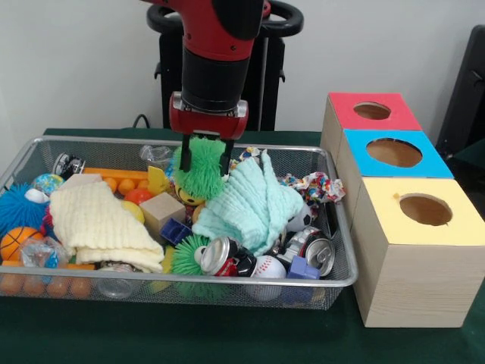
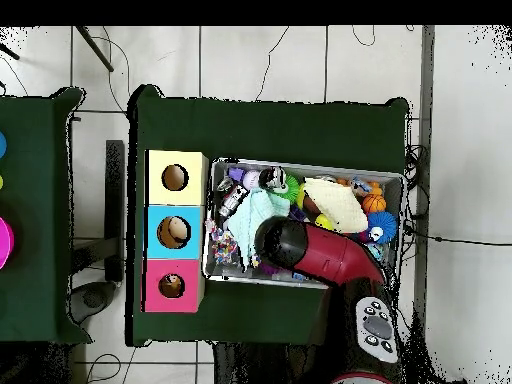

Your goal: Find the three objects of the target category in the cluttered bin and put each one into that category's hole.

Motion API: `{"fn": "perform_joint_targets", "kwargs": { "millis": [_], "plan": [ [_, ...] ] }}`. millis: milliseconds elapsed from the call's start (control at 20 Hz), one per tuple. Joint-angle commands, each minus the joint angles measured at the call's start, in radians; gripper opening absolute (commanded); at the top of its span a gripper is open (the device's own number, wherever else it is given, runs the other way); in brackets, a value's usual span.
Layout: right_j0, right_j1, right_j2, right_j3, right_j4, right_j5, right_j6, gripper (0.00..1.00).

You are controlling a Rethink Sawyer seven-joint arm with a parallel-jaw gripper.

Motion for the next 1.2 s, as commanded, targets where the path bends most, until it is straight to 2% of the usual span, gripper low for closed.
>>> {"fn": "perform_joint_targets", "kwargs": {
  "millis": [50,250,400,550,750,950,1200],
  "plan": [
    [-0.031,0.053,0.077,0.012,0.040,-0.042,0.205,1.00],
    [-0.047,0.070,0.083,-0.012,0.039,-0.032,0.190,1.00],
    [-0.076,0.075,0.088,-0.058,0.032,0.008,0.152,1.00],
    [-0.131,0.122,0.104,-0.216,0.008,0.144,0.047,1.00],
    [-0.185,0.190,0.137,-0.371,-0.021,0.240,-0.042,1.00],
    [-0.220,0.246,0.174,-0.476,-0.042,0.302,-0.089,1.00],
    [-0.255,0.293,0.210,-0.548,-0.065,0.331,-0.120,1.00]
  ]
}}
